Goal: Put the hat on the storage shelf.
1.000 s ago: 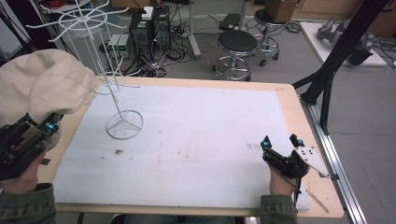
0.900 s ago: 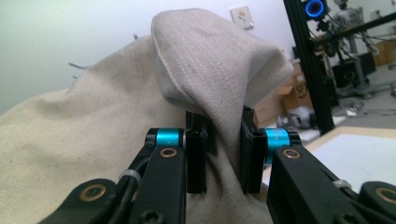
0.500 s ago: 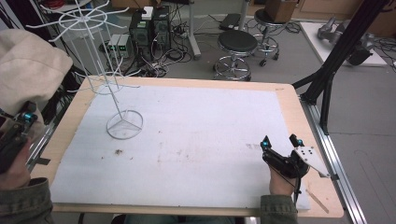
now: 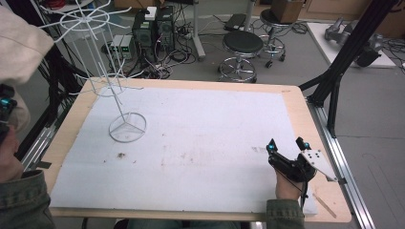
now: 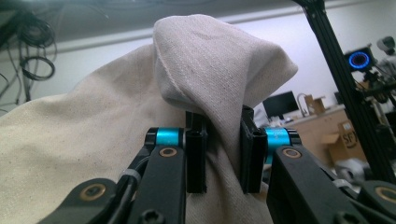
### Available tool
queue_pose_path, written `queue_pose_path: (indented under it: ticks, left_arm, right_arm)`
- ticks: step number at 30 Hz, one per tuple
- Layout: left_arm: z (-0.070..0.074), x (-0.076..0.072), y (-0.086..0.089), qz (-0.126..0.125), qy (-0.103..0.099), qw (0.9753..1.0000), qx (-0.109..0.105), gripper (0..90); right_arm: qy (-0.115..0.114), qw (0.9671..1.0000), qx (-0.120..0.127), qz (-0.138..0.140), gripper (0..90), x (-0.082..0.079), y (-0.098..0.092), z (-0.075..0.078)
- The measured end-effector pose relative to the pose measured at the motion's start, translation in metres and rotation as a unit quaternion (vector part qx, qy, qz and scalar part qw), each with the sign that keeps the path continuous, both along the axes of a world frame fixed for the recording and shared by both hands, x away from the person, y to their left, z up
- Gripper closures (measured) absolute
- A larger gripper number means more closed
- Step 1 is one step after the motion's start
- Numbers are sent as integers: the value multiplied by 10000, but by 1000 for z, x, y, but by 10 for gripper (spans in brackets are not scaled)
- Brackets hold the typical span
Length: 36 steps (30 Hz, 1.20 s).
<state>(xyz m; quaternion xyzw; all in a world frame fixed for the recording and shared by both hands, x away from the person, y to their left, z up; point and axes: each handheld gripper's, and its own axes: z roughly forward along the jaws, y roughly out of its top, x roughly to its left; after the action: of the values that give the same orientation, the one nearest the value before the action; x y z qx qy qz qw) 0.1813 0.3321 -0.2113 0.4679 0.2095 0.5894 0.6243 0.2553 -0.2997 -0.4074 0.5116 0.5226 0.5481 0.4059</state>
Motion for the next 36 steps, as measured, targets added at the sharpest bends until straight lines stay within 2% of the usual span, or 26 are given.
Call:
queue_pose_path:
  ticks: [5, 15, 22, 26, 36]
  left_arm:
    - [7, 7, 3, 13, -3, 10000, -18, 760]
    - [19, 33, -8, 49, -149, 9998, -96, 760]
    - [19, 46, -18, 44, -169, 9998, -103, 760]
    - [18, 52, -22, -1, -183, 9997, -179, 759]
    - [10, 60, -25, 8, -158, 9995, -264, 759]
  right_arm:
    - [-4, 10000, 0, 0, 39, 0, 0, 0]
    - [-8, 10000, -7, 5, 39, 0, 0, 0]
    - [-3, 10000, -16, 23, 39, 0, 0, 0]
    - [-7, 10000, -33, 29, 39, -1, -1, 0]
    - [-18, 10000, -50, 9, 39, -3, -1, 0]
